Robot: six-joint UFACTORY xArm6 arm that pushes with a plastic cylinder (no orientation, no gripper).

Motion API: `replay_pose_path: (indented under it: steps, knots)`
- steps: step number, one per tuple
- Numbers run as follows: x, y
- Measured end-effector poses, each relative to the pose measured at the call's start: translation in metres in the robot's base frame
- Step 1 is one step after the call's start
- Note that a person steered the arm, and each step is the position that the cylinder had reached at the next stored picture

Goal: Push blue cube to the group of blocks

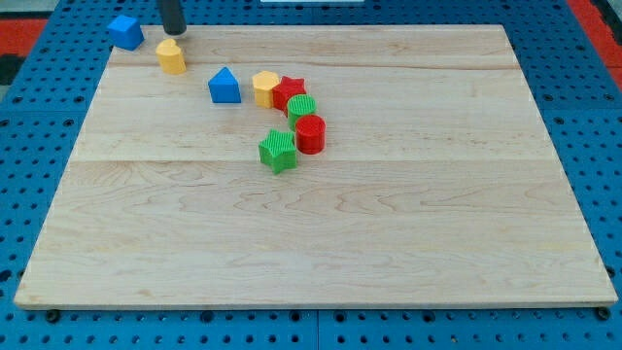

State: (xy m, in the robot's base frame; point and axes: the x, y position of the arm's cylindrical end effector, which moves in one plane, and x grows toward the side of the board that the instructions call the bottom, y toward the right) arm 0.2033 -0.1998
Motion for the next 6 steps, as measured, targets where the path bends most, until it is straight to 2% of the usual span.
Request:
replay_pose_path:
  steps: [1,2,3,4,6]
  knots:
    - [0.023,0.000]
    - [0.055,-0.031]
    - [0.067,-0.102]
    - [0.065,-0.105]
    - [0.024,-0.105]
